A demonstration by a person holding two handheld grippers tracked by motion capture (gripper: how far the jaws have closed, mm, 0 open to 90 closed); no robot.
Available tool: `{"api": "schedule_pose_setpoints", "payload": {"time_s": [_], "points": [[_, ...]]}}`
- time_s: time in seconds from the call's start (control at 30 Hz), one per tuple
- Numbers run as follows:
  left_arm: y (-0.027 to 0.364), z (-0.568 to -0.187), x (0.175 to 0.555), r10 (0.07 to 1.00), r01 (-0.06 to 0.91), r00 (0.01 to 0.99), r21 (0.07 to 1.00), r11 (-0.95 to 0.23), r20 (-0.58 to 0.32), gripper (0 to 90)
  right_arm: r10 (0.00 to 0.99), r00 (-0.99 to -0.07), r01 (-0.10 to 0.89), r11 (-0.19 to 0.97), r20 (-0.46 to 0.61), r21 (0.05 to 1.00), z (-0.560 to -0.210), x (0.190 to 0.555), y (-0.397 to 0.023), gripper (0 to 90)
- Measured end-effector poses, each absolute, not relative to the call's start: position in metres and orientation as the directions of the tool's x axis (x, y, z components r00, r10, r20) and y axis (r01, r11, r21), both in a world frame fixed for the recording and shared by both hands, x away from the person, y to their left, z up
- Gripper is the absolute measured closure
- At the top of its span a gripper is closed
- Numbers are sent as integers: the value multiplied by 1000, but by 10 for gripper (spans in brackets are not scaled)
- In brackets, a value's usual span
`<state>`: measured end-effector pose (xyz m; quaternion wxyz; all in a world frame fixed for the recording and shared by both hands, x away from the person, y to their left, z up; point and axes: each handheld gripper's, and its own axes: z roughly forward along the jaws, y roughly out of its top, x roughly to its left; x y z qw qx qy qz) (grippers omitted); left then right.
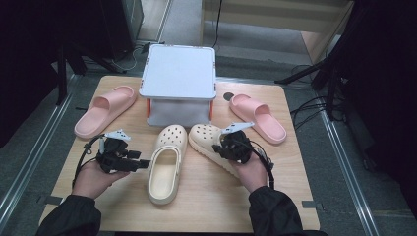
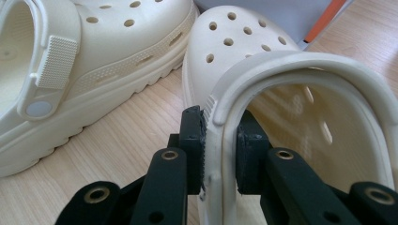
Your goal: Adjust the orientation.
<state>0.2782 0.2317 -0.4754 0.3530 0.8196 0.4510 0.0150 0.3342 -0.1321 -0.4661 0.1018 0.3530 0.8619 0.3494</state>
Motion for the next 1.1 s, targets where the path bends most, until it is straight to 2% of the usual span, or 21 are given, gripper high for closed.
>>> {"api": "schedule_pose_setpoints", "payload": {"time_s": [0.53, 0.63, 0.73, 0.9, 0.97, 1.0, 1.07, 1.1], "points": [[233, -477, 277, 750, 737, 589, 580, -347, -300, 436, 668, -729, 577, 485, 147, 657, -475, 327, -119, 760], [232, -477, 278, 750, 738, 589, 577, -350, -300, 440, 659, -737, 574, 491, 152, 656, -475, 327, -120, 737], [233, -477, 279, 748, 740, 590, 575, -350, -303, 465, 644, -747, 561, 482, 161, 673, -471, 326, -125, 672], [235, -475, 281, 748, 738, 588, 582, -342, -307, 476, 635, -753, 554, 469, 173, 688, -461, 322, -137, 646], [236, -475, 282, 743, 747, 584, 576, -332, -327, 502, 632, -753, 556, 463, 183, 690, -459, 320, -140, 645], [236, -474, 282, 739, 752, 581, 573, -326, -342, 546, 628, -755, 557, 459, 191, 691, -453, 317, -146, 685], [237, -473, 282, 735, 747, 585, 580, -324, -343, 565, 624, -757, 554, 458, 192, 696, -451, 315, -149, 700], [237, -473, 282, 735, 744, 587, 583, -325, -339, 584, 626, -757, 548, 455, 185, 702, -448, 313, -153, 735]]}}
